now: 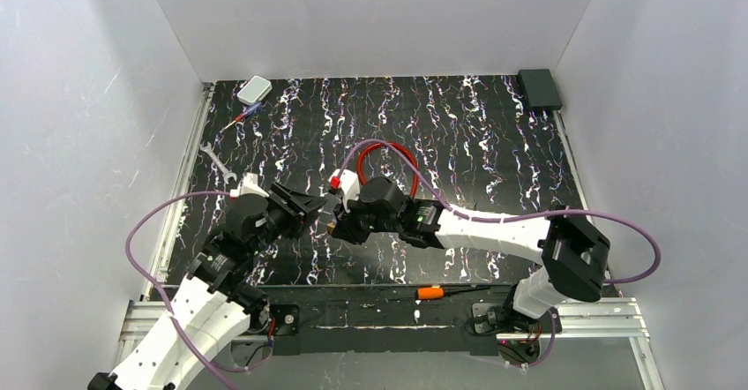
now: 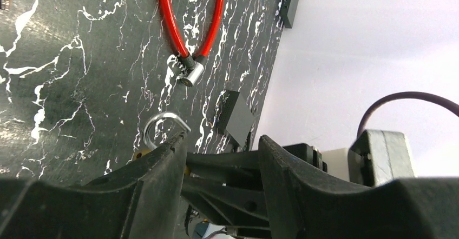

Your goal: Unlock with the key

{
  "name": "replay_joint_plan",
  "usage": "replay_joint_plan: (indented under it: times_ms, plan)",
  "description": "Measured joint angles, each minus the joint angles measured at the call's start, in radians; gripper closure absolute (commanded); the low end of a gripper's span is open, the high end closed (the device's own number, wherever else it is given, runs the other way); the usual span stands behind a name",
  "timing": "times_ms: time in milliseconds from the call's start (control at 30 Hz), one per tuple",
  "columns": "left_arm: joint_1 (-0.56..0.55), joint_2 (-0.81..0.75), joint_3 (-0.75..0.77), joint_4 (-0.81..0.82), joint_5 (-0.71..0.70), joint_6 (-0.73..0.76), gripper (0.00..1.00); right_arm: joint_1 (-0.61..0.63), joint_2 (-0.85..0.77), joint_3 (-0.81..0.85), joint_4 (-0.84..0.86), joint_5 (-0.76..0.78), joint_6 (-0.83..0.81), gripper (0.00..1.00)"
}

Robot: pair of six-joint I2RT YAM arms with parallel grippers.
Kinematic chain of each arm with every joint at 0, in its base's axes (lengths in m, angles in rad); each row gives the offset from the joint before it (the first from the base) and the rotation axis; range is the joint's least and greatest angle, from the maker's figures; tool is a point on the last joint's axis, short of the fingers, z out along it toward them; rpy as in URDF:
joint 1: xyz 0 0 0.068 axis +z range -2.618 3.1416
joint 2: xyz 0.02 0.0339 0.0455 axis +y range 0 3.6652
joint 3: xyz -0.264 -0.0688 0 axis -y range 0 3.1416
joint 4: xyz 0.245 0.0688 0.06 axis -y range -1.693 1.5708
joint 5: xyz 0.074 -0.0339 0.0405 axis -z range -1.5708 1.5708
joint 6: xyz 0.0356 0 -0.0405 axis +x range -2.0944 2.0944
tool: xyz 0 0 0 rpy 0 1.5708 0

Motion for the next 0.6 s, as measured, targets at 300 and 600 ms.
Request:
replay_joint_plan:
  times_ms: [300,600]
  plan:
    - [0.0,-0.042,0.221,-0.251,-0.157,0.227,0.09,-0.021,0.045,0.0,-0.027,0.048,0.02,0.99]
    - [0.0,-0.062,0.341,-0.479,-0.302,0.585,0.02,-0.115,0.142,0.003,0.051,-0.012,0.184,0.99]
